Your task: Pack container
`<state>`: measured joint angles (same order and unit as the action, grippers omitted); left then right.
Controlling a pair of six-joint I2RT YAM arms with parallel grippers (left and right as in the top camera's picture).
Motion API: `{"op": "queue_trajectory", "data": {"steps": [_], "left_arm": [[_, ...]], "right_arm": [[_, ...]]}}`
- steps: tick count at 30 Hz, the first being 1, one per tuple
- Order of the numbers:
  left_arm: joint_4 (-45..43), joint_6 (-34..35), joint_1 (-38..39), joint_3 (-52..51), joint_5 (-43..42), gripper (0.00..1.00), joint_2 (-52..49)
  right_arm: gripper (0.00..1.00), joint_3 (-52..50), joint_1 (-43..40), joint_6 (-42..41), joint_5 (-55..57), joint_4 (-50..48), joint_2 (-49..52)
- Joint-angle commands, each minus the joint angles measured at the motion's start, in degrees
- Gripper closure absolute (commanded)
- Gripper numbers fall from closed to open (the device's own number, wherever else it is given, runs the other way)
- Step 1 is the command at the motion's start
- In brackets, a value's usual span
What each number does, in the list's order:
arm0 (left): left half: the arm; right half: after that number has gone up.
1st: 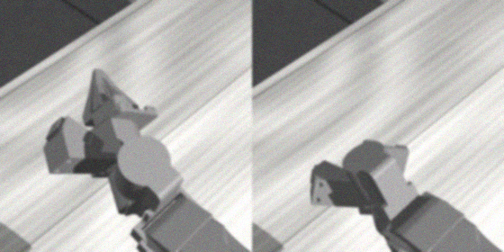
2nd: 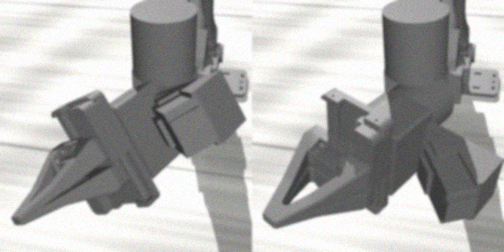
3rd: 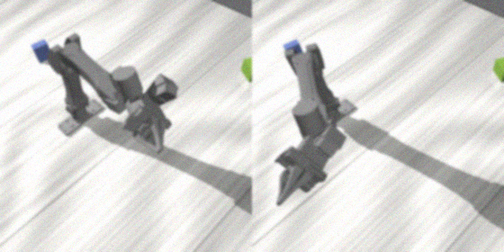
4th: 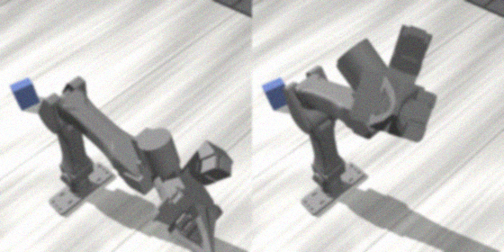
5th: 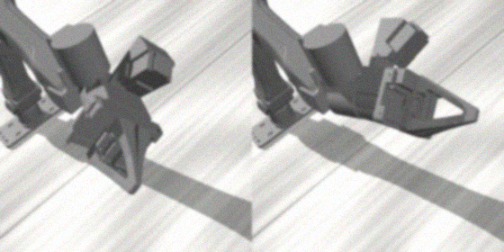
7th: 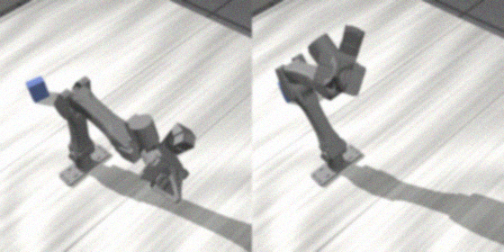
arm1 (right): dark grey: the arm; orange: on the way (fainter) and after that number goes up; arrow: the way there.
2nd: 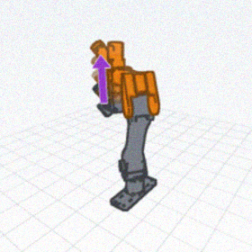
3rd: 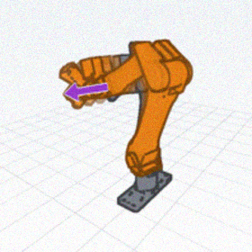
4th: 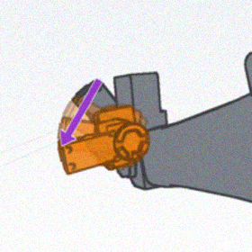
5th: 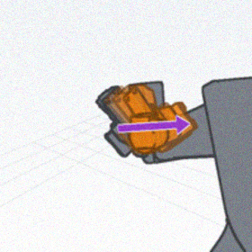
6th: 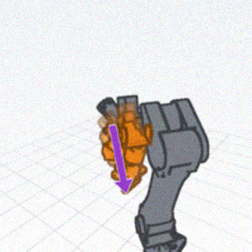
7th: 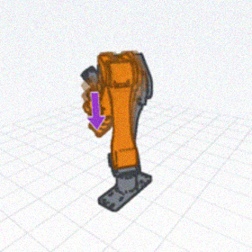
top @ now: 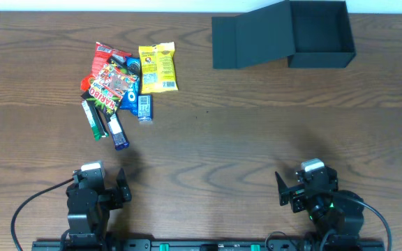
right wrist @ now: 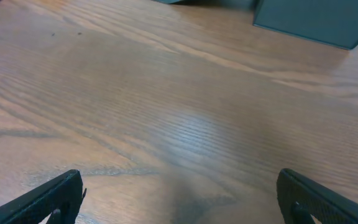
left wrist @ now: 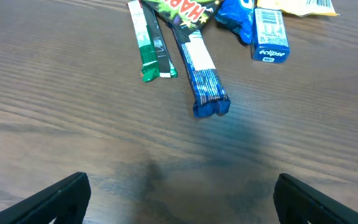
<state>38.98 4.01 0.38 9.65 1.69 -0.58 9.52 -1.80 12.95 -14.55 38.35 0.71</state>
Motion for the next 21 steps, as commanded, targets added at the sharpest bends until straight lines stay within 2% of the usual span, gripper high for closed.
{"op": "queue_trajectory", "data": {"steps": [1, 15, 18, 20, 21], "left_arm": [[0.2, -0.8, -0.1, -0.6, -0.2, 0.05, 0.3], [0.2, -0.8, -0.1, -0.6, -0.2, 0.05, 0.3], [0.2, -0.8, -0.1, -0.6, -0.2, 0.05, 0.3], [0.2, -0.8, -0.1, -0.6, -0.2, 0.05, 0.3], [0.2, -0.8, -0.1, -0.6, -0.2, 0.05, 0.3]], "right_arm": [[0.01, -0.2, -0.3, -0.7, 0.2, 0.0, -0.4], [0.01, -0.2, -0.2, -0.9, -0.4, -0.3, -0.4], [0.01, -0.2, -0.3, -8.5, -2.0, -0.5, -0.4], [0.01, -0.2, -0.2, -20.2, -2.0, -0.5, -0.4], [0.01, -0.2, -0.2, -30.2, -2.0, -0.5, -0.4]]}}
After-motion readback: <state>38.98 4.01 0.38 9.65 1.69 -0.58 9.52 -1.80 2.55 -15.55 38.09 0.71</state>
